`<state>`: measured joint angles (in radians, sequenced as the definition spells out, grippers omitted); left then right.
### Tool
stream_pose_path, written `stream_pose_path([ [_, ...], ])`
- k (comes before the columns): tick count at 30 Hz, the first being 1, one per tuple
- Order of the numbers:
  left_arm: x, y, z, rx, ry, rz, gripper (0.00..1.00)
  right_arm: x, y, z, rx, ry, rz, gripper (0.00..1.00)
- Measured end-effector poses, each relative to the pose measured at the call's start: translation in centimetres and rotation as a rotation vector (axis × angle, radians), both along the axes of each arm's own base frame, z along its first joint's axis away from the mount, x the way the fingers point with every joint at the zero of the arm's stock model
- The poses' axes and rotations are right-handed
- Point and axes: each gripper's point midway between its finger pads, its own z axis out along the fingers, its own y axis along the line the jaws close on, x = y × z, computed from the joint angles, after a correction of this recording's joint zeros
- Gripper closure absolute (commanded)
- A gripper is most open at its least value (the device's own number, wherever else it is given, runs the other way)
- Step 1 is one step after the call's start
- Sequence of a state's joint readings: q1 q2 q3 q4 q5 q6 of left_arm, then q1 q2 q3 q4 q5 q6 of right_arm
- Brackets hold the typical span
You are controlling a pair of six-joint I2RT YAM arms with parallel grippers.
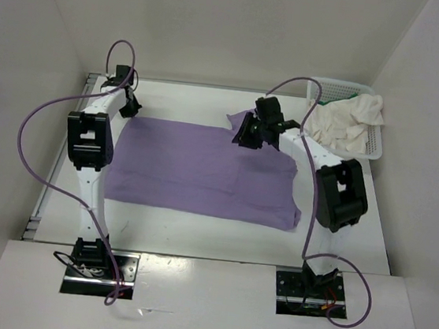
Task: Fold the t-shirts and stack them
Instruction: Grap the side of the flattened tshirt furthest away from the robot with both arms
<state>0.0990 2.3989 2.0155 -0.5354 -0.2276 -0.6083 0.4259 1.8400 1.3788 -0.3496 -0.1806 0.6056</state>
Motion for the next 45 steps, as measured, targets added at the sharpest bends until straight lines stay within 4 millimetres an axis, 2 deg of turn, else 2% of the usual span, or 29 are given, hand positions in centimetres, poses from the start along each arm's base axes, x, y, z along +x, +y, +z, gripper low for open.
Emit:
stream_pose_path([
  [4, -1.6, 0.1, 0.2, 0.007, 0.018, 0.006, 1.00, 7.0, -1.7, -0.5, -0.050, -0.061, -0.100, 0.59],
  [11, -4.5, -0.2, 2.1, 0.008, 0.015, 0.006, 1.00, 19.5, -8.8, -2.3, -0.190, -0.169, -0.331, 0.53],
  [14, -4.9, -0.3, 3.0, 0.009, -0.003, 0.006, 1.00, 22.6, -10.6, -3.2, -0.254, -0.188, -0.381, 0.50],
  [17, -4.9, -0.5, 3.2, 0.003, -0.015, 0.001, 1.00, 25.8, -11.2, -4.0, -0.297, -0.243, -0.411, 0.46],
  [18, -4.9, -0.6, 3.2, 0.000, -0.016, -0.002, 1.00, 26.0, -11.3, -4.7, -0.309, -0.244, -0.413, 0.43],
  [21, -5.0, -1.0, 3.0, -0.008, -0.013, -0.012, 1.00, 25.1, -12.0, -7.8, -0.369, -0.181, -0.408, 0.39],
  [28, -5.1, -1.6, 2.7, -0.025, -0.011, -0.029, 1.00, 25.7, -12.6, -8.0, -0.383, -0.201, -0.404, 0.35],
  [31, -5.1, -2.0, 2.7, -0.031, -0.013, -0.038, 1.00, 25.8, -12.8, -8.0, -0.371, -0.200, -0.398, 0.37],
  [35, -5.0, -2.2, 2.7, -0.037, -0.016, -0.045, 1.00, 26.0, -13.1, -8.1, -0.355, -0.200, -0.382, 0.61],
  [38, -4.9, -2.4, 2.7, -0.039, -0.018, -0.048, 1.00, 26.1, -12.8, -8.2, -0.332, -0.199, -0.357, 0.71],
  [42, -4.9, -2.4, 2.8, -0.039, -0.019, -0.048, 1.00, 26.1, -12.4, -8.4, -0.299, -0.193, -0.338, 0.93],
  [45, -4.9, -2.4, 2.8, -0.039, -0.020, -0.048, 1.00, 26.1, -12.0, -8.3, -0.269, -0.187, -0.332, 1.00],
])
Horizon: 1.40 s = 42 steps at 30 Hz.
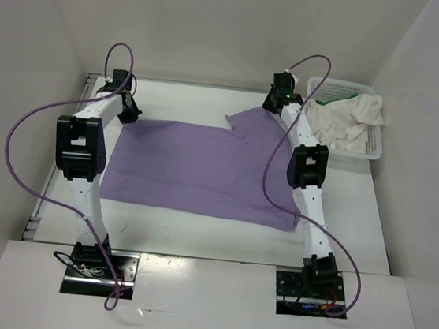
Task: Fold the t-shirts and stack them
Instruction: Grap the side of the flattened tshirt furthest away from the robot with both arms, then fold the other side of the tshirt into a rectangle
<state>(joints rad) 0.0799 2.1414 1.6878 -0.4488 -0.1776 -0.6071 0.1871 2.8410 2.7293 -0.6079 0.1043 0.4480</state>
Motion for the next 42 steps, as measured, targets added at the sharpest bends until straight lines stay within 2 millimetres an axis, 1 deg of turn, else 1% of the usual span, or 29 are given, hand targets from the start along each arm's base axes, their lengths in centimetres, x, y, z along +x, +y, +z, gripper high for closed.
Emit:
stream_pose_path([
  [3, 0.0, 0.0, 0.0, 0.000, 0.000, 0.000, 1.00, -0.1, 0.3, 0.3, 0.034, 0.005, 0.010, 1.00],
  [6, 0.0, 0.0, 0.1, -0.001, -0.002, -0.001, 1.00, -0.2, 0.7, 1.1, 0.072, 0.010, 0.031, 1.00],
  [10, -0.1, 0.0, 1.1, 0.005, -0.019, -0.004, 1.00, -1.6, 0.4, 2.6, 0.106, 0.056, 0.055, 1.00],
  [11, -0.4, 0.1, 1.5, 0.013, -0.023, -0.002, 1.00, -2.5, 0.4, 3.2, 0.112, 0.077, 0.061, 1.00],
  [12, -0.5, 0.2, 1.8, 0.016, -0.027, -0.001, 1.00, -3.9, 0.3, 3.6, 0.117, 0.115, 0.067, 1.00],
  [13, -0.6, 0.2, 2.2, 0.022, -0.032, -0.002, 1.00, -4.8, 0.1, 4.4, 0.122, 0.123, 0.070, 1.00],
  [14, -0.8, 0.3, 2.5, 0.029, -0.035, -0.003, 1.00, -6.5, -0.2, 5.0, 0.123, 0.141, 0.070, 1.00],
  [15, -1.0, 0.4, 2.9, 0.036, -0.035, -0.006, 1.00, -8.9, -0.5, 5.6, 0.130, 0.176, 0.068, 1.00],
  [16, -1.1, 0.5, 3.2, 0.041, -0.037, -0.007, 1.00, -10.7, -0.8, 6.7, 0.137, 0.185, 0.068, 1.00],
  [18, -1.3, 0.5, 3.8, 0.043, -0.046, -0.007, 1.00, -13.7, -1.1, 8.6, 0.149, 0.178, 0.074, 1.00],
  [20, -1.9, 0.5, 3.8, 0.042, -0.043, -0.008, 1.00, -16.1, -1.3, 10.1, 0.160, 0.155, 0.079, 1.00],
  [21, -2.6, 0.4, 3.5, 0.036, -0.029, -0.011, 1.00, -17.2, -1.4, 10.2, 0.162, 0.158, 0.079, 1.00],
  [23, -3.4, 0.3, 3.1, 0.029, -0.015, -0.013, 1.00, -19.3, -1.7, 10.2, 0.164, 0.162, 0.078, 1.00],
  [25, -4.6, 0.1, 2.5, 0.019, 0.010, -0.016, 1.00, -21.9, -2.0, 9.3, 0.163, 0.192, 0.074, 1.00],
  [28, -6.4, 0.0, 1.9, -0.005, 0.035, -0.019, 1.00, -25.1, -2.5, 8.3, 0.162, 0.227, 0.067, 1.00],
  [31, -8.1, 0.2, 1.9, -0.016, 0.053, -0.011, 1.00, -28.5, -3.0, 8.0, 0.163, 0.249, 0.061, 1.00],
  [33, -9.0, 0.4, 2.1, -0.018, 0.052, -0.005, 1.00, -30.4, -3.2, 8.7, 0.169, 0.235, 0.059, 1.00],
  [35, -10.0, 0.7, 2.6, -0.019, 0.050, 0.005, 1.00, -31.9, -3.4, 9.4, 0.176, 0.219, 0.060, 1.00],
  [37, -10.8, 0.8, 3.3, -0.018, 0.045, 0.011, 1.00, -32.9, -3.5, 10.4, 0.183, 0.198, 0.060, 1.00],
  [42, -11.6, 1.5, 6.8, -0.008, -0.026, 0.029, 1.00, -34.8, -3.7, 13.3, 0.199, 0.131, 0.068, 1.00],
])
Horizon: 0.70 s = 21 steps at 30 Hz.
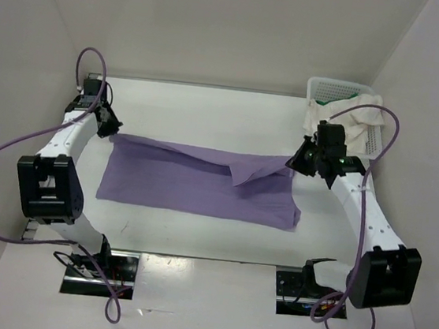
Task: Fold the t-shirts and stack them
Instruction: Fold the other side of the tshirt into a rectangle
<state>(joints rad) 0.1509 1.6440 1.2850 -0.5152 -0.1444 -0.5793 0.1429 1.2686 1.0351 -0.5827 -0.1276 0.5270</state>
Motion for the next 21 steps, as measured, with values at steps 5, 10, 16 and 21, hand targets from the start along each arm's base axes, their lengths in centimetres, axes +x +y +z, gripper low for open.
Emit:
stream_pose_path([
  [5, -1.4, 0.5, 0.1, 0.026, -0.004, 0.023, 0.96, -2.9, -0.7, -0.6, -0.005, 0.032, -0.018, 0.98],
  [10, -4.4, 2.4, -5.4, -0.008, 0.159, 0.085, 0.78, -5.5, -0.7, -2.5, -0.038, 0.155, -0.028, 0.95],
  [16, -6.5, 5.2, -5.7, -0.054, 0.182, 0.211, 0.68, -9.0, -0.2, -3.4, -0.092, 0.270, 0.015, 0.60],
  [21, -5.0, 4.1, -2.2, -0.082, 0.073, 0.184, 0.68, -11.3, -0.3, -2.9, -0.129, 0.299, 0.044, 0.58],
])
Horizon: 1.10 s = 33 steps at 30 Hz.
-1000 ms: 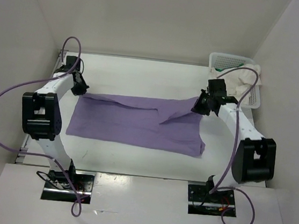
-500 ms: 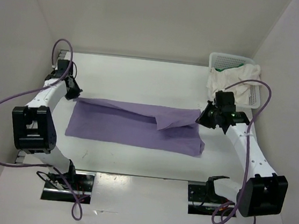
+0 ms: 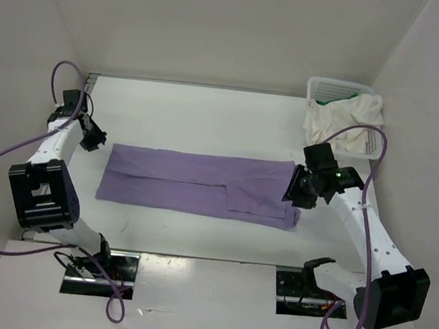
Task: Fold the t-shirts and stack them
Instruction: Fold the other side of the tshirt into a rectangle, then rotate the tshirt 90 degrees
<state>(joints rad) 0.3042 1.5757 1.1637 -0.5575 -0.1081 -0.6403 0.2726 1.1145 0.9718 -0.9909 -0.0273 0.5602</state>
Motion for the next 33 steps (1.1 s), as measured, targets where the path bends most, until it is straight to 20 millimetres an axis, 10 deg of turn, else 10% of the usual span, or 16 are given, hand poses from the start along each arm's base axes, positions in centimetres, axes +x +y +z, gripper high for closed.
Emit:
stream_pose_path([
  [4, 2.8, -3.8, 2.3, 0.017, -0.099, -0.124, 0.67, 1.6, 0.2, 0.5, -0.002, -0.029, -0.008, 0.99],
  [9, 4.5, -11.7, -1.0, -0.054, -0.058, -0.335, 0.77, 7.4, 2.6, -2.9, 0.049, -0.044, -0.048, 1.00],
  [15, 1.1, -8.9, -8.1, -0.176, 0.111, -0.245, 0.80, 10.5, 3.5, -11.1, 0.027, 0.054, -0.122, 1.00],
  [21, -0.8, -6.1, -8.5, -0.341, 0.048, -0.119, 0.81, 14.9, 5.1, -12.1, 0.058, 0.038, -0.151, 1.00],
  [27, -5.5, -5.5, -7.4, -0.445, 0.026, -0.037, 0.68, 28.3, 10.8, -11.1, 0.139, -0.061, -0.094, 0.99],
  [31, -7.2, -9.2, -3.2, -0.461, -0.072, -0.149, 0.64, 39.0, 16.5, -10.1, 0.297, -0.209, -0.020, 0.98],
  [33, -7.8, -11.3, -1.3, -0.461, -0.127, -0.223, 0.63, 40.9, 18.0, -9.9, 0.377, -0.259, 0.004, 0.98],
])
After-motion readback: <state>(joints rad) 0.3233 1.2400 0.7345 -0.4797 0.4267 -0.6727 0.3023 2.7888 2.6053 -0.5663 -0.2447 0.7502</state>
